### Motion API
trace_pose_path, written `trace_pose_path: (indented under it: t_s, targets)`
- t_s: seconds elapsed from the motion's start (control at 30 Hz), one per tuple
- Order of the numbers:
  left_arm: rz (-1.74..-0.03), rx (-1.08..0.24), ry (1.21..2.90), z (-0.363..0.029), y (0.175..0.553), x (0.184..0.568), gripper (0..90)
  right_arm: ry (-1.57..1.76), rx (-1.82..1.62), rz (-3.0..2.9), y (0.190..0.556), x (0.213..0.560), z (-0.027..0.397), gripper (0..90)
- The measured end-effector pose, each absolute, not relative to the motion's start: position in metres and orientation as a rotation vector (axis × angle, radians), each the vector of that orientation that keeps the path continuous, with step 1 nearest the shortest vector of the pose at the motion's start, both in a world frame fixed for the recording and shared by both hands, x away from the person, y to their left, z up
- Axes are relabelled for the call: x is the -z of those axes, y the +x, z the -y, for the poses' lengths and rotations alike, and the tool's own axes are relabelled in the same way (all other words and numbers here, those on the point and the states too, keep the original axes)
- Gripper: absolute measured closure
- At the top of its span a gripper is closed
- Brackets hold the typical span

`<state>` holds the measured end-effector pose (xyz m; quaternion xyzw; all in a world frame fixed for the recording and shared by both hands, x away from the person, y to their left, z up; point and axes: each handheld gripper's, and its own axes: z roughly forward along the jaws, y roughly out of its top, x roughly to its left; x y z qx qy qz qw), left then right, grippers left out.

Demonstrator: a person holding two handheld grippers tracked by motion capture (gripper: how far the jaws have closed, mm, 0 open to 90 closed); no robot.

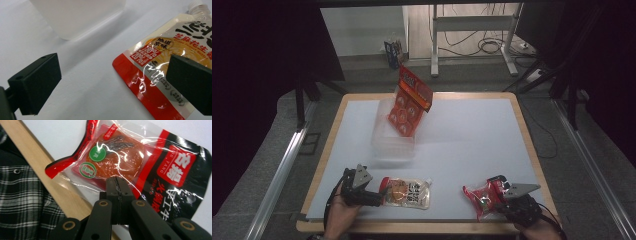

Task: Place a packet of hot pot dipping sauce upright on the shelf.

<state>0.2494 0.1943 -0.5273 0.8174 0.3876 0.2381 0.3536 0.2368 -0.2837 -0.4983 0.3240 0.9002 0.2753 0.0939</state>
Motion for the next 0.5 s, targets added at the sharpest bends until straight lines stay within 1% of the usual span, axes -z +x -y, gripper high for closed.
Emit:
trace_pose_path:
  t_s: [0.2, 0.47, 0.5]
  targets:
    - [-1.001, -0.607, 2.111, -0.193, 0.250, 0.527, 0.1, 0.957, -0.842, -2.657, 0.246, 0.501, 0.273, 88.7]
    - [-0.998, -0.548, 2.096, -0.188, 0.250, 0.525, 0.6, 0.942, -0.862, -2.661, 0.263, 0.503, 0.250, 88.7]
    - [-0.996, -0.525, 2.097, -0.187, 0.251, 0.524, 0.8, 0.949, -0.866, -2.658, 0.265, 0.503, 0.248, 88.7]
